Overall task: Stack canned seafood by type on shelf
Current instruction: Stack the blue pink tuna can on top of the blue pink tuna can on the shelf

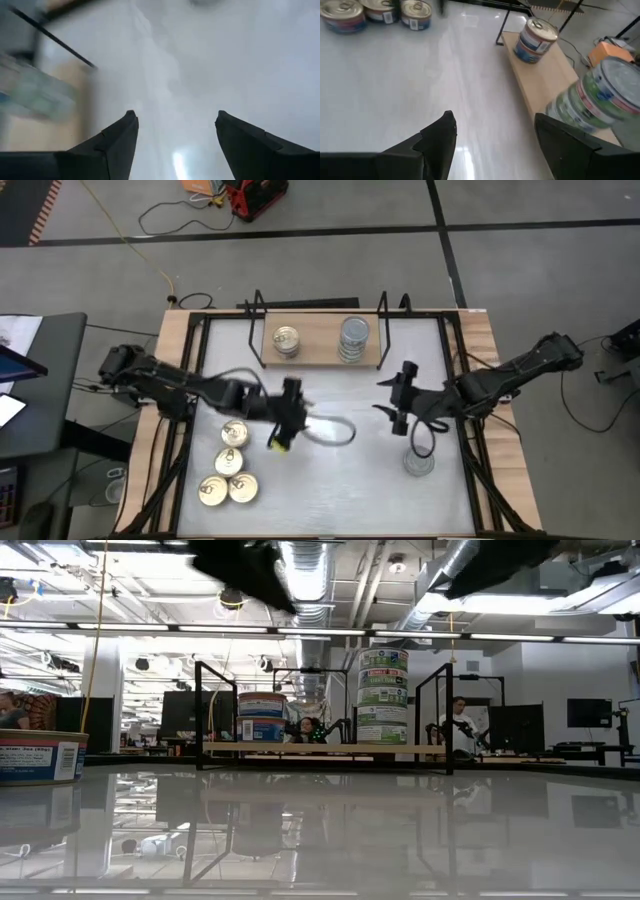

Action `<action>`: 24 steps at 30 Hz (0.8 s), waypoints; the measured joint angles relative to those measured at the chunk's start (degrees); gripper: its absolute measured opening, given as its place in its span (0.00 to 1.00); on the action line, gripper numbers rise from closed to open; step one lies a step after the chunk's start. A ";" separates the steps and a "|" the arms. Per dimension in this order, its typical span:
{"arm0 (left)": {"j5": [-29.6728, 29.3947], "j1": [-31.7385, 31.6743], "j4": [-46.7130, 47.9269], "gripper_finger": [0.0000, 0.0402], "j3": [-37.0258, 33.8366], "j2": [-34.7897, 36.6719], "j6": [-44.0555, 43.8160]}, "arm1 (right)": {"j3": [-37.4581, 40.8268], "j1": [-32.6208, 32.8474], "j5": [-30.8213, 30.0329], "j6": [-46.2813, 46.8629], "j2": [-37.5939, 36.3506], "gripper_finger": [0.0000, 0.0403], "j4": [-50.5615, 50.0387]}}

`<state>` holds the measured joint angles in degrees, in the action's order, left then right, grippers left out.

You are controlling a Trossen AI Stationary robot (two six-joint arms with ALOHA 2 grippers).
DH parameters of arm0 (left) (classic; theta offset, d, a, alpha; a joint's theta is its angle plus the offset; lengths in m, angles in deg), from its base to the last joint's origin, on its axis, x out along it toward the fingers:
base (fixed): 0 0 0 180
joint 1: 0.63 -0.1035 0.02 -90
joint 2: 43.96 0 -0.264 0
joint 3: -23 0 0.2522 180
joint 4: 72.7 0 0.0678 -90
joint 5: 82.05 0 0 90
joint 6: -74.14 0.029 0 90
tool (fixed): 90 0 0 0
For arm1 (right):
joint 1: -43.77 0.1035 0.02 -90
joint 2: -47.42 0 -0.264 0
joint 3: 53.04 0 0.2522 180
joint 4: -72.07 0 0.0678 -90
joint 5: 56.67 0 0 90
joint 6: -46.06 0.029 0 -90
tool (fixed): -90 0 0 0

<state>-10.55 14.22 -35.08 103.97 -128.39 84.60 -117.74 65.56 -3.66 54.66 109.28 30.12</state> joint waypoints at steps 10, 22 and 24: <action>0.41 11.06 28.77 0.63 -0.65 0.14 -28.53 | -0.04 -5.16 5.78 -8.64 7.26 0.72 11.79; -1.47 10.66 44.64 0.63 -8.48 0.14 -43.61 | -0.07 -6.90 5.76 -8.96 7.55 0.72 13.05; -1.10 9.64 43.50 0.63 -10.89 0.12 -42.74 | -0.07 -6.78 5.76 -9.93 7.55 0.72 13.92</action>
<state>-11.64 23.85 8.43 93.08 -128.27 41.86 -117.80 58.78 2.10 44.73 116.83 44.04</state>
